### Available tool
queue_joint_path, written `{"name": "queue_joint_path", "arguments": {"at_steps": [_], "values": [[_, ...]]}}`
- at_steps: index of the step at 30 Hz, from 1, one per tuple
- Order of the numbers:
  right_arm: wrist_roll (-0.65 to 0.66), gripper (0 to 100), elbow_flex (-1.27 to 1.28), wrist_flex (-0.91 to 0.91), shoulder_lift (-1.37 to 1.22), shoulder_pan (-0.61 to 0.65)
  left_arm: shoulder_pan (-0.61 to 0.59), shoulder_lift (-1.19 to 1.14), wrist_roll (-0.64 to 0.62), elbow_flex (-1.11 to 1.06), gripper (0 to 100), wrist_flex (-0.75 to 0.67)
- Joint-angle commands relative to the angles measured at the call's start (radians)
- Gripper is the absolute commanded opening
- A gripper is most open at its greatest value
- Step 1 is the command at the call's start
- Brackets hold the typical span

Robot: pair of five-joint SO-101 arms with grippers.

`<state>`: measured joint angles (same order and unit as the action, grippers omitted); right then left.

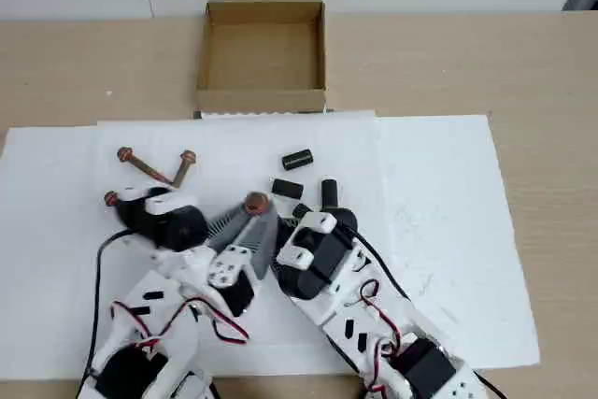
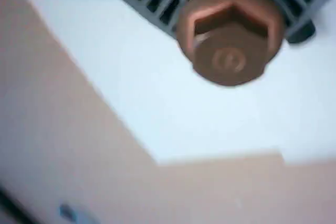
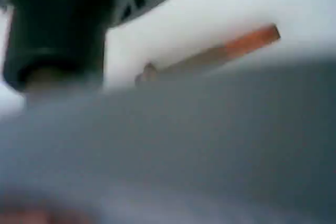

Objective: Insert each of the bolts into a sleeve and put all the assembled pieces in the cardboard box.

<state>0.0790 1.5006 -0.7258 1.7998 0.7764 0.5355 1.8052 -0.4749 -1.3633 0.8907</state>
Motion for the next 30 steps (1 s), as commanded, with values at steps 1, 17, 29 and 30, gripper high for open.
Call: {"name": "queue_joint_path", "arguments": {"at_steps": [1, 17, 29, 30], "values": [[0.014, 0.4, -0.081, 0.035, 0.013, -0.002, 0.049, 0.008, 0.006, 0.010, 1, 0.023], [0.055, 0.4, -0.081, 0.033, 0.013, -0.002, 0.049, 0.003, 0.044, 0.007, 16, 0.025], [0.054, 0.4, -0.072, 0.027, 0.013, -0.005, -0.083, 0.003, 0.206, 0.010, 16, 0.018], [0.054, 0.4, -0.072, 0.027, 0.013, -0.005, -0.083, 0.005, 0.206, 0.012, 16, 0.018]]}}
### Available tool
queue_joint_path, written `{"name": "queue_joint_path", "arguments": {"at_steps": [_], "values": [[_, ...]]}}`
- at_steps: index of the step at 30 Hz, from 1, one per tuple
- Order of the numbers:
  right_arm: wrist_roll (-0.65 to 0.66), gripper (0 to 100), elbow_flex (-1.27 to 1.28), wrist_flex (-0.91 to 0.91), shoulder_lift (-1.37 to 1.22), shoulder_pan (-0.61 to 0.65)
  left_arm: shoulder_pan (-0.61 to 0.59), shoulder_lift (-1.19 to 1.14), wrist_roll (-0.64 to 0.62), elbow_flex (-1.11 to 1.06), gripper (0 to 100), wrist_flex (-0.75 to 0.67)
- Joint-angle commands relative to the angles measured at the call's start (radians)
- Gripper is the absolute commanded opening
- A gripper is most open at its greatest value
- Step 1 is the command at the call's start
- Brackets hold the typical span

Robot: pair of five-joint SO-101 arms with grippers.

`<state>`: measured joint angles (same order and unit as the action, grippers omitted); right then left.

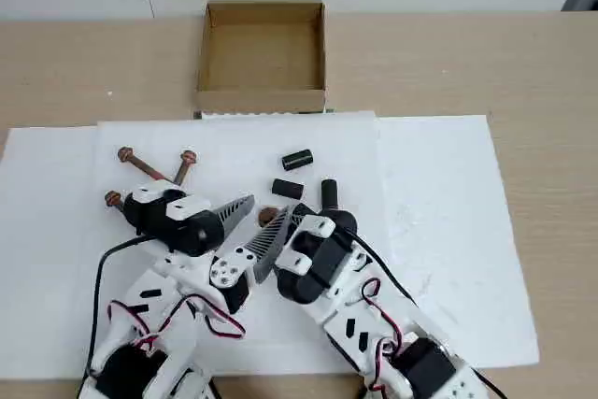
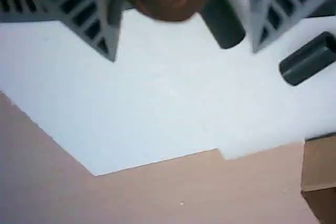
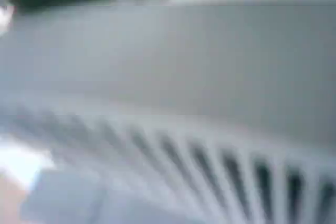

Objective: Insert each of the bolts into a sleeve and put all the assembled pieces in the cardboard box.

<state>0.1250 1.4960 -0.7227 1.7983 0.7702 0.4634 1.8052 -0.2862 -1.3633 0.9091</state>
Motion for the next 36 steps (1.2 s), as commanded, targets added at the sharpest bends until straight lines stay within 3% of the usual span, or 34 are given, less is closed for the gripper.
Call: {"name": "queue_joint_path", "arguments": {"at_steps": [1, 8, 12, 15, 18, 28, 36], "values": [[0.008, 0.4, -0.068, 0.024, 0.015, 0.001, -0.009, 0.005, 0.015, 0.019, 16, 0.000], [0.006, 0.4, -0.043, 0.024, 0.015, -0.002, -0.015, 0.003, 0.017, 0.085, 14, 0.005], [0.005, 0.4, -0.037, 0.022, 0.015, -0.030, -0.015, 0.006, 0.018, 0.124, 1, 0.000], [0.005, 0.4, -0.037, 0.022, 0.015, -0.104, -0.025, 0.006, 0.029, 0.148, 1, 0.002], [-0.006, 0.4, -0.035, 0.021, 0.013, -0.194, -0.089, 0.005, 0.091, 0.157, 1, 0.000], [-0.233, 0.4, -0.057, -0.191, 0.013, -0.437, -0.456, 0.008, 0.212, -0.030, 1, 0.006], [-0.245, 0.4, -0.250, -0.219, -0.148, -0.463, -0.535, 0.008, 0.239, -0.213, 1, 0.006]]}}
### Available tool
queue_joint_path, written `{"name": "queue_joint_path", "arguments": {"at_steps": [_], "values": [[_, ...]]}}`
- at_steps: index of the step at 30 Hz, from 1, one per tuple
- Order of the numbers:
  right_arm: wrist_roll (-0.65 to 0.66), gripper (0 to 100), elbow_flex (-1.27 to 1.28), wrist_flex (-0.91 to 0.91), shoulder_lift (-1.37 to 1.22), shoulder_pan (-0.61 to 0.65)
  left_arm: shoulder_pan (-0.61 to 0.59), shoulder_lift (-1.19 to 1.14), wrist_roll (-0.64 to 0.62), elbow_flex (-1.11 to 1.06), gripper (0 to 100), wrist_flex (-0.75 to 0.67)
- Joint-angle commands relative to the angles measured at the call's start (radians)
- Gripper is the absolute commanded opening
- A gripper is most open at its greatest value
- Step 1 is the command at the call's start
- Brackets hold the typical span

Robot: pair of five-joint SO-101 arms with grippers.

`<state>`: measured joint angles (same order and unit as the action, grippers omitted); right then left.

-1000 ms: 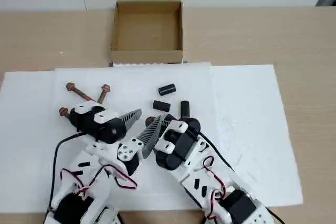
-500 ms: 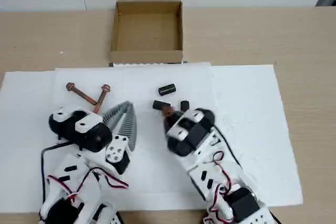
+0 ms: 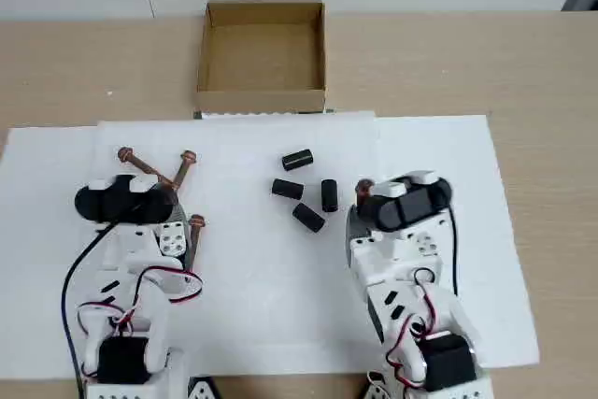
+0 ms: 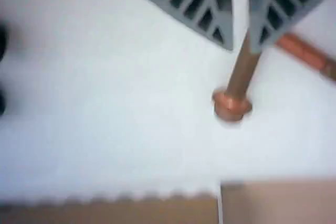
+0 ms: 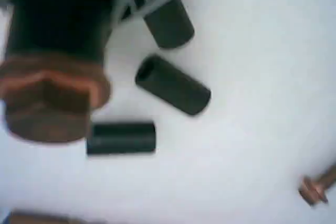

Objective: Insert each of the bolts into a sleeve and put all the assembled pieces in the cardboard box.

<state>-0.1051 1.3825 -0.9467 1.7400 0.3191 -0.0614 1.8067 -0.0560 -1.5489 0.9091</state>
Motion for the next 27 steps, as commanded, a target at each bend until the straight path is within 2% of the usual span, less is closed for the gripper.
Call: {"name": "queue_joint_path", "arguments": {"at_steps": [1, 9, 18, 27], "values": [[-0.017, 0.4, -0.186, 0.010, -0.157, -0.012, -0.009, 0.006, 0.009, -0.038, 1, 0.006], [-0.066, 0.4, -0.678, 0.061, -0.780, -0.012, -0.009, 0.006, 0.009, -0.074, 1, 0.006], [-0.058, 0.4, -1.117, 0.185, -1.294, -0.012, -0.005, 0.006, 0.009, -0.120, 1, 0.003], [0.068, 0.4, -1.476, 0.348, -1.725, -0.010, -0.003, 0.006, 0.009, -0.122, 1, 0.002]]}}
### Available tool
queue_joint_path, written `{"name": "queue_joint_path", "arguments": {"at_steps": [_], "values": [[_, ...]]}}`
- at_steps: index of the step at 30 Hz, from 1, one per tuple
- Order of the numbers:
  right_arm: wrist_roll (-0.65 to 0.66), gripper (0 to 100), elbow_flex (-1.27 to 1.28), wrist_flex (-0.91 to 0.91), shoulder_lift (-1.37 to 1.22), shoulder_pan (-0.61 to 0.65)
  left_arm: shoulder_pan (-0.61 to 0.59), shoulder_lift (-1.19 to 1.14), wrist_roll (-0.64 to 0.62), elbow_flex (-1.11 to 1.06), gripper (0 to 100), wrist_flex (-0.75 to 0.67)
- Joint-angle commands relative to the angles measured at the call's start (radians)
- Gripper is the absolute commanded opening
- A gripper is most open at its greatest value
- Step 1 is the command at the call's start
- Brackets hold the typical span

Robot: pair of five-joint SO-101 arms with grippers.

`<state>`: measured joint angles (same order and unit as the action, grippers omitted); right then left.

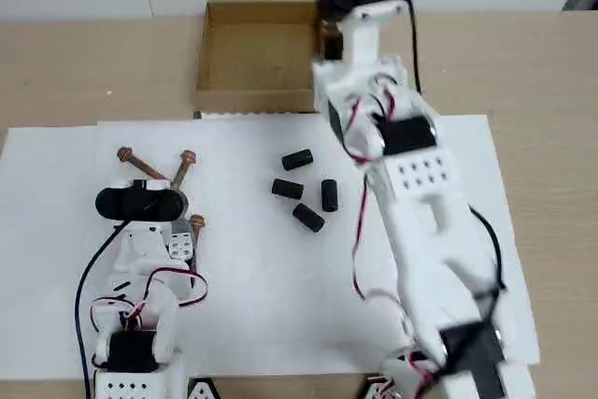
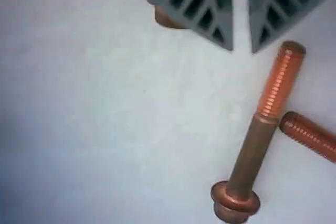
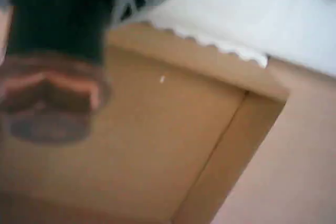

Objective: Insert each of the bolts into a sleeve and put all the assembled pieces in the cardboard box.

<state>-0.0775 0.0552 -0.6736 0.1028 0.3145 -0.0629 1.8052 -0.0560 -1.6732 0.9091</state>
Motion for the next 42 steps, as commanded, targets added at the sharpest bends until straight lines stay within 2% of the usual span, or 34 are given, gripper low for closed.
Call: {"name": "queue_joint_path", "arguments": {"at_steps": [1, 10, 19, 23, 25, 31, 38, 42], "values": [[0.052, 0.4, -0.186, 0.091, -0.136, -0.005, -0.002, 0.008, 0.009, 0.002, 1, 0.002], [0.129, 0.4, -0.430, 0.232, -0.521, -0.002, -0.003, 0.008, 0.009, 0.002, 1, 0.002], [0.141, 1.4, -0.551, 0.236, -0.722, -0.001, -0.005, 0.008, 0.006, 0.002, 1, 0.002], [0.141, 11.2, -0.551, 0.226, -0.742, -0.001, -0.005, 0.008, 0.006, 0.002, 1, 0.002], [0.140, 14.1, -0.551, 0.205, -0.742, -0.001, -0.005, 0.008, 0.006, 0.002, 1, 0.002], [0.141, 8.7, -0.574, 0.131, -0.728, 0.001, -0.003, 0.008, 0.006, 0.002, 1, 0.002], [0.137, 0.8, -0.612, -0.120, -0.590, 0.022, -0.003, 0.008, 0.006, 0.002, 1, 0.002], [0.137, 0.3, -0.612, -0.282, -0.507, 0.036, -0.003, 0.008, 0.006, 0.002, 1, 0.002]]}}
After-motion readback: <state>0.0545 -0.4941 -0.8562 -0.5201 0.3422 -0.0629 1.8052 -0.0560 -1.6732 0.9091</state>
